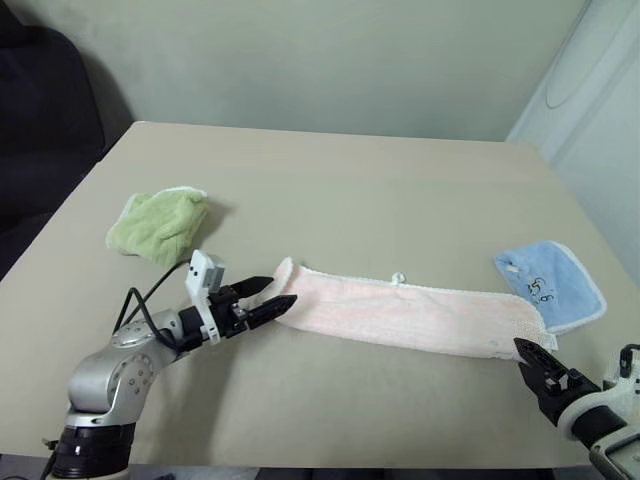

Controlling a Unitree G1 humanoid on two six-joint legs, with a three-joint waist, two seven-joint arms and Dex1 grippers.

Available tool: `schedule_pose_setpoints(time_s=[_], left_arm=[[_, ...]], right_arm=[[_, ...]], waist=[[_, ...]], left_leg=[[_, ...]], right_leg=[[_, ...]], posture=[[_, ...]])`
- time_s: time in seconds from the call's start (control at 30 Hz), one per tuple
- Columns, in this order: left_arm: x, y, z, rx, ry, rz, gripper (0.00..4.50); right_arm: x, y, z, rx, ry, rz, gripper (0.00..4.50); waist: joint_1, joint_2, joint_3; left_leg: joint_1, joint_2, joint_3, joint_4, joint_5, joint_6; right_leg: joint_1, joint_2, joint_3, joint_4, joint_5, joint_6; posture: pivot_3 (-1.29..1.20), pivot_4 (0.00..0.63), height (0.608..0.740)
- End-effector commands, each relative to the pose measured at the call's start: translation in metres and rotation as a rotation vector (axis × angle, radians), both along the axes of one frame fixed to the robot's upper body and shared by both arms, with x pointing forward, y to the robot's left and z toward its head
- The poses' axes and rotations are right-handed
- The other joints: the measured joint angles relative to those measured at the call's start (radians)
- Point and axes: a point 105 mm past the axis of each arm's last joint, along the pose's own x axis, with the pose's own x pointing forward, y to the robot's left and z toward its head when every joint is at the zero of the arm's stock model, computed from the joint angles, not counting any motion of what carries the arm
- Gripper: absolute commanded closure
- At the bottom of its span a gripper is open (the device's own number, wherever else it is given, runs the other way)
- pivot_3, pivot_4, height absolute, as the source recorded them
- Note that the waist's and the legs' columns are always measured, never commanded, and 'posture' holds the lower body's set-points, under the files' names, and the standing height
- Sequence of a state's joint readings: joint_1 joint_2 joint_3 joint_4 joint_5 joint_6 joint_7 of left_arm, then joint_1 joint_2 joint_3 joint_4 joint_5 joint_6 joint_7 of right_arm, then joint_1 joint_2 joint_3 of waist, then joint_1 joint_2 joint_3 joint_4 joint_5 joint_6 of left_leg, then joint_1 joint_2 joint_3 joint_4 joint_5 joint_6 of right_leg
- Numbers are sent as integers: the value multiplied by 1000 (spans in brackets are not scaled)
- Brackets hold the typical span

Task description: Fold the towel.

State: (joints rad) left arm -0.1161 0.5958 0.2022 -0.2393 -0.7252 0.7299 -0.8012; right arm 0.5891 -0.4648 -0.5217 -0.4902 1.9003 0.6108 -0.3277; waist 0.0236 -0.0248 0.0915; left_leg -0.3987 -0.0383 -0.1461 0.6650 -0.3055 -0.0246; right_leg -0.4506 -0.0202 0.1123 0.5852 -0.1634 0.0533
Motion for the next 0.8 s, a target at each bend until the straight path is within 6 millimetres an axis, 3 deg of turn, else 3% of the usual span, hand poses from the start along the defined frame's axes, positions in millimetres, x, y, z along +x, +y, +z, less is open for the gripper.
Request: schedule_pose_setpoints(time_s=[0.03, 0.33, 0.8], left_arm=[[1, 0, 12, -2, -43, -4, 0], [1, -1, 11, -4, -44, -2, 0], [3, 0, 13, -3, -54, 5, 0]], right_arm=[[-2, 0, -1, 8, 6, -13, 1334], [0, -2, -9, 23, 15, -17, 1334], [35, -8, -17, 29, -22, -40, 1334]], waist=[[0, 0, 0], [-1, 0, 0], [-13, -7, -1]], left_leg=[[0, 0, 0, 0, 0, 0], [2, 0, 0, 0, 0, -1], [3, 0, 1, 2, 0, -1]], right_leg=[[0, 0, 0, 1, 0, 0], [0, 0, 0, 4, 0, 0], [0, 0, 1, 4, 0, 0]], posture=[[0, 150, 740], [0, 150, 740], [0, 150, 740]])
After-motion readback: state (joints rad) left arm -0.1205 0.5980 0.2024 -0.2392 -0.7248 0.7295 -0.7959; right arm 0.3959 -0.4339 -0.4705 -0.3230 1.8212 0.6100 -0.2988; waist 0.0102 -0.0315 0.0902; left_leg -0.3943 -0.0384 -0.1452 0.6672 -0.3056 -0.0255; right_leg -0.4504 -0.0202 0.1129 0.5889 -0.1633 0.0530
